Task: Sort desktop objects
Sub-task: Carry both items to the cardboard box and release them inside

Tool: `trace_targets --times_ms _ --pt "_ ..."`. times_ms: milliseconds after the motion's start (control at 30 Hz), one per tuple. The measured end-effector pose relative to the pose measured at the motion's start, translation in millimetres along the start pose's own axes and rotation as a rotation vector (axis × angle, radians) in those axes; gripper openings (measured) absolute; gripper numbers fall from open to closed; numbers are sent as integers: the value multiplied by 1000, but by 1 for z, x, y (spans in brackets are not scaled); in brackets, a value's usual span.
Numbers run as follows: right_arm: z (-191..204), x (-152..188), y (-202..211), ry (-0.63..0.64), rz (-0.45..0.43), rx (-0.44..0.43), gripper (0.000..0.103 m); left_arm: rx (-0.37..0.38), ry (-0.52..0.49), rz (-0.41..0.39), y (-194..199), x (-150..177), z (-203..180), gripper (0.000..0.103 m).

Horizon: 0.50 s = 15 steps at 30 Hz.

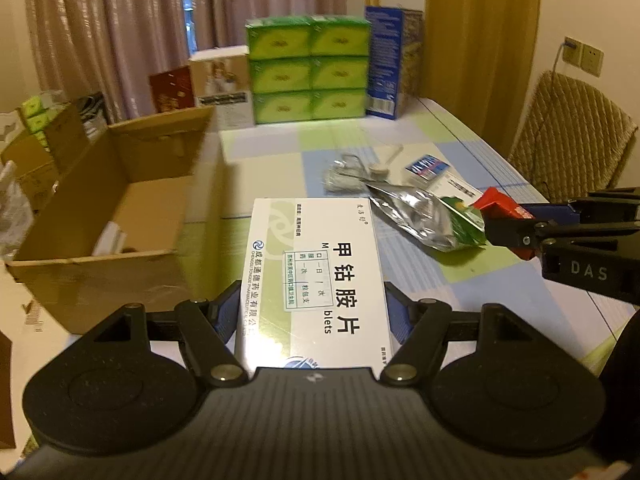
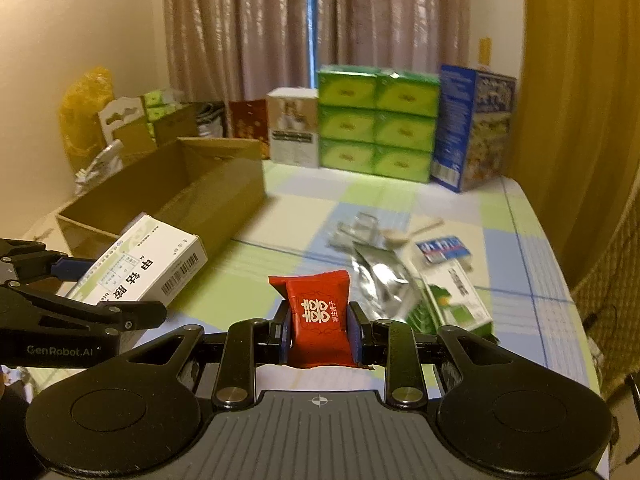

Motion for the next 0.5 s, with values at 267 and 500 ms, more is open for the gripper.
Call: trace_targets --times_ms 267,500 --pt "45 -12 -7 40 -12 -74 25 -66 16 -15 25 6 41 67" --pt "95 -33 -30 81 -12 -158 25 -123 37 -20 35 9 85 67"
Point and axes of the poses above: each gripper's, at about its wrist camera, not at the fingertips, and y roughly against the way its jaws point, z to its left, x to its underside, the point moved 2 cm from there along -y, roughly the way its jaws point, and after that the axes turned 13 degrees about -y, right-handed, at the moved point
